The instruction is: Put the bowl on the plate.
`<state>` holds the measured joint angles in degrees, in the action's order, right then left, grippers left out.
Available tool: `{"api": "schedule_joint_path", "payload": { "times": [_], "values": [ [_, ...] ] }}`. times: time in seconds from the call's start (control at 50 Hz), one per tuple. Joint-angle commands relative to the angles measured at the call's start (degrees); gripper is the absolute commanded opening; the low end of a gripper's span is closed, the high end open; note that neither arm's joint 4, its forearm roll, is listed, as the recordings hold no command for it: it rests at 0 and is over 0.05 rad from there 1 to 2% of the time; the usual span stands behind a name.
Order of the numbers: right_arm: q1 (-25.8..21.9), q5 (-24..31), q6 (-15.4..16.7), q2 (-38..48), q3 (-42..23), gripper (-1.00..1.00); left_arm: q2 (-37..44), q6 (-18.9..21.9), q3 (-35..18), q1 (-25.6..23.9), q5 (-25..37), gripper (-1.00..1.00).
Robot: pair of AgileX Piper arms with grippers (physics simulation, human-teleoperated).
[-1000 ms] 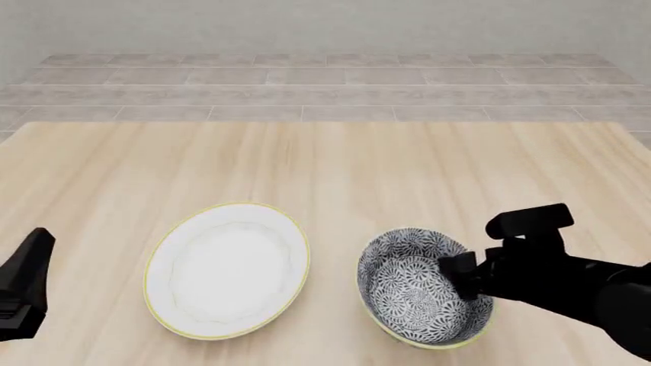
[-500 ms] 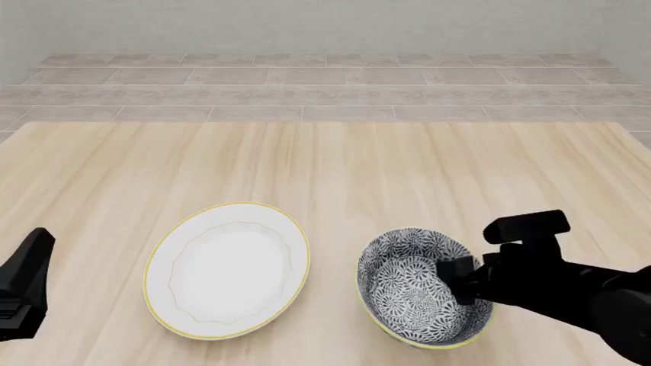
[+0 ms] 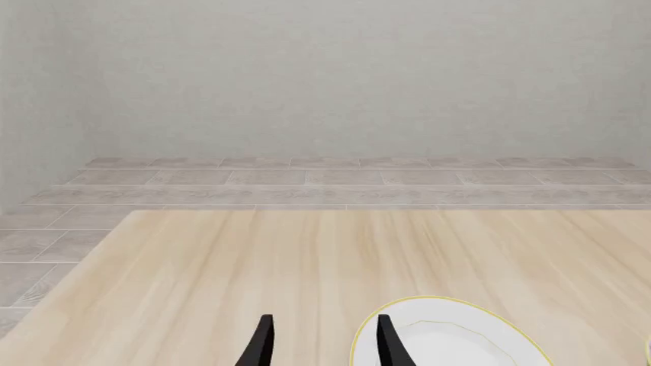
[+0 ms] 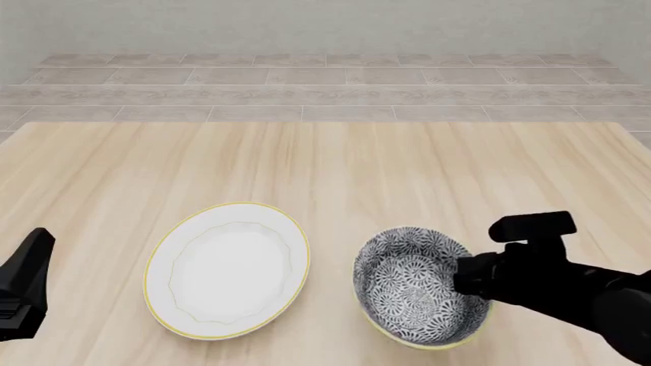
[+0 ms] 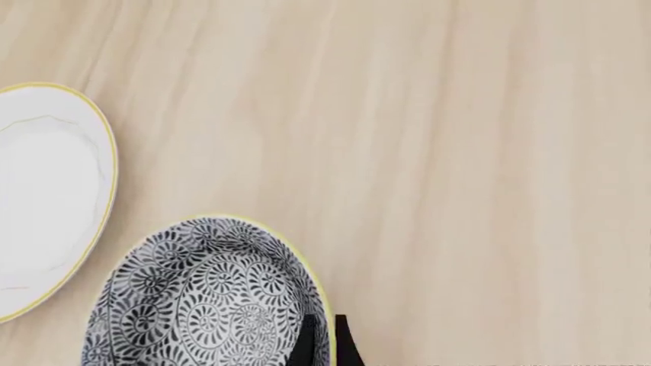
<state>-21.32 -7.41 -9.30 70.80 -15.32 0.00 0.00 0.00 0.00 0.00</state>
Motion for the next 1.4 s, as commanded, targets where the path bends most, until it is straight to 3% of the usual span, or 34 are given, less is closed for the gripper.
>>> {"api": "schedule_joint_path", "payload": {
  "times": [0.02, 0.48, 0.68, 0.9, 1.4],
  "values": [
    [0.64, 0.17, 0.22, -0.3, -0.03, -1.0, 0.0, 0.0, 0.0, 0.0, 0.0, 1.0],
    [2.52, 10.24, 0.73, -12.08, -4.69, -1.0, 0.0, 0.0, 0.0, 0.0, 0.0, 1.0],
    [-0.89, 14.02, 0.76, -17.36, -7.88, -1.0, 0.0, 0.0, 0.0, 0.0, 0.0, 1.0],
    [-0.44, 17.63, 1.6, -21.65, -11.45, -1.0, 0.0, 0.0, 0.0, 0.0, 0.0, 1.0],
    [-2.26, 20.22, -0.42, -20.33, -21.08, -1.0, 0.0, 0.0, 0.0, 0.0, 0.0, 1.0]
  ]
}}
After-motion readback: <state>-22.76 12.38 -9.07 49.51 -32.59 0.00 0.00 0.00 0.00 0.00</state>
